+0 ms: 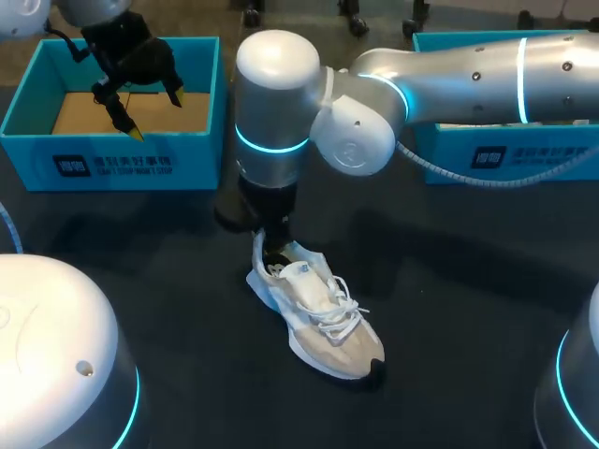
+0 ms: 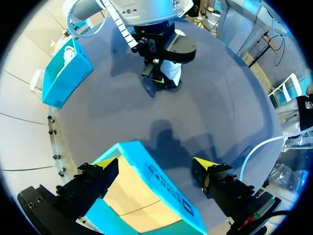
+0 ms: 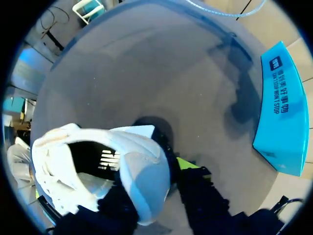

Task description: Take the shoe out of the shoebox, open the shoe tongue, remove and reinsert the insole, then place the shoe into the shoebox

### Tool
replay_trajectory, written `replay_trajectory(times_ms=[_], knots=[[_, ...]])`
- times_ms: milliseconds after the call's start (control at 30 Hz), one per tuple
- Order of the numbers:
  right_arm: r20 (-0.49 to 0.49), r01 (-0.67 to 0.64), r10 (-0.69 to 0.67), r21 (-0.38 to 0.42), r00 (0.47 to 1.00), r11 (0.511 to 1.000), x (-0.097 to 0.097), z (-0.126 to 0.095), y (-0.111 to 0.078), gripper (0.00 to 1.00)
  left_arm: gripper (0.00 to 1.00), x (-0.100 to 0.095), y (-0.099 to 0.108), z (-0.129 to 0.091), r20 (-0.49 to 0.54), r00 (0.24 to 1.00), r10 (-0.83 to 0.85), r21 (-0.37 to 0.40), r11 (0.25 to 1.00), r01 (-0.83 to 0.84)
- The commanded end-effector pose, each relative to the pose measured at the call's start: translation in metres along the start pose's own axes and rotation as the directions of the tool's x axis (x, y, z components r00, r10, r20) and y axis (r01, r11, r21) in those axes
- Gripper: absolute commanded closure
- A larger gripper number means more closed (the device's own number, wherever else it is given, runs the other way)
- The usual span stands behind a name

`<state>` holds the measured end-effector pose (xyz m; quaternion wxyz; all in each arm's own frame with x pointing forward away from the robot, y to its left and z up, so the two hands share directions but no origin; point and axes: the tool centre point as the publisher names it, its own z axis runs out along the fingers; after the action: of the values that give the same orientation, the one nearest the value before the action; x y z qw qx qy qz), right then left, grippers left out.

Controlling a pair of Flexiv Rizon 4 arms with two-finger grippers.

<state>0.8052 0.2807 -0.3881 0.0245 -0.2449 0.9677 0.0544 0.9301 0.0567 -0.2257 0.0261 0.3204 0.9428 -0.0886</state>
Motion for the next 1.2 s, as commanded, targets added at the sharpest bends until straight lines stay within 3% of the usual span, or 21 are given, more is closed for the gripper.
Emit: replay_trajectory(times_ms=[33, 367, 633, 800, 867, 1200], knots=[[0.001, -0.017, 0.017, 0.007, 1.0, 1.0, 0.004, -0.001, 0.003, 1.0, 0.0, 0.0, 0.0, 0.0, -0.002, 1.0, 0.001, -0.001, 1.0, -0.001], [0.017, -0.038, 0.037, 0.078, 0.999, 0.996, 0.023, -0.053, -0.021, 1.0, 0.0, 0.0, 0.0, 0.0, -0.002, 1.0, 0.001, -0.001, 1.0, -0.001], [0.026, -0.063, 0.06, 0.148, 0.998, 0.987, 0.04, -0.12, -0.061, 1.0, 0.0, 0.0, 0.0, 0.0, -0.002, 1.0, 0.001, -0.001, 1.0, -0.001], [0.063, -0.033, 0.026, 0.116, 0.998, 0.993, 0.039, -0.155, -0.092, 1.0, 0.0, 0.0, 0.0, 0.0, -0.002, 1.0, 0.001, -0.001, 1.0, -0.001], [0.063, -0.053, 0.048, 0.081, 0.997, 0.995, 0.038, -0.162, -0.104, 1.0, 0.0, 0.0, 0.0, 0.0, -0.002, 1.0, 0.001, -0.001, 1.0, -0.001], [0.063, -0.053, 0.048, 0.081, 0.997, 0.995, 0.038, -0.162, -0.104, 1.0, 0.0, 0.0, 0.0, 0.0, -0.002, 1.0, 0.001, -0.001, 1.0, -0.001]])
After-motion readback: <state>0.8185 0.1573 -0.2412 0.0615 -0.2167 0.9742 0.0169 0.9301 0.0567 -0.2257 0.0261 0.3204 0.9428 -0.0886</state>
